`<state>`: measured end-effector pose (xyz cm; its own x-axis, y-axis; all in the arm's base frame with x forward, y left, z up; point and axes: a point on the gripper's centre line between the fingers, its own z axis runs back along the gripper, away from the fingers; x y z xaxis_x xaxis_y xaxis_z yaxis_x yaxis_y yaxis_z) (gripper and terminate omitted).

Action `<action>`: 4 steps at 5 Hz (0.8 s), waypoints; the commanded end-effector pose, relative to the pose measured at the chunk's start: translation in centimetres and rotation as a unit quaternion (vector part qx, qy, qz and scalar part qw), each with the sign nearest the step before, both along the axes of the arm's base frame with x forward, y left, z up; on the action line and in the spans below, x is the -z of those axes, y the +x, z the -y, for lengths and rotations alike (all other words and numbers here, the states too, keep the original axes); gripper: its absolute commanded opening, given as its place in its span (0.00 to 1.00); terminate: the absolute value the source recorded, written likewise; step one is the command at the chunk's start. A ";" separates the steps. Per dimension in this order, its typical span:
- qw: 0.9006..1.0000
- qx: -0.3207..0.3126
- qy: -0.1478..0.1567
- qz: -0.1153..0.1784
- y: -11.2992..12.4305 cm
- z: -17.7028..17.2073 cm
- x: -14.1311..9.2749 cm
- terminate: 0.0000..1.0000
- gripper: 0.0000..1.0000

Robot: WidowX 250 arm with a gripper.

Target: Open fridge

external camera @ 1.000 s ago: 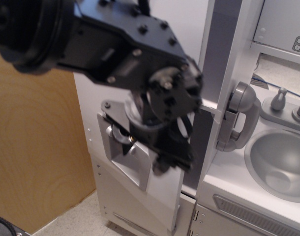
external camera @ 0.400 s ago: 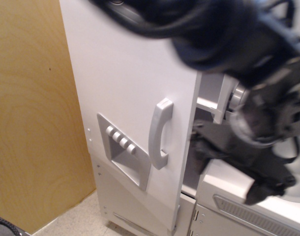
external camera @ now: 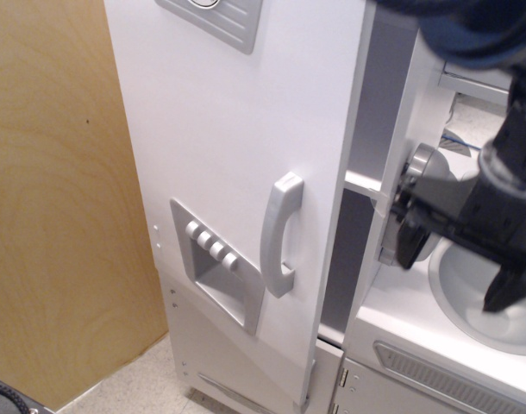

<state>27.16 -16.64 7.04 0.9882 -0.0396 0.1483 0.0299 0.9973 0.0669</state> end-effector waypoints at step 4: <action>0.999 -0.012 0.006 0.039 -2.4 -9.9 -2.8 0.00 1.00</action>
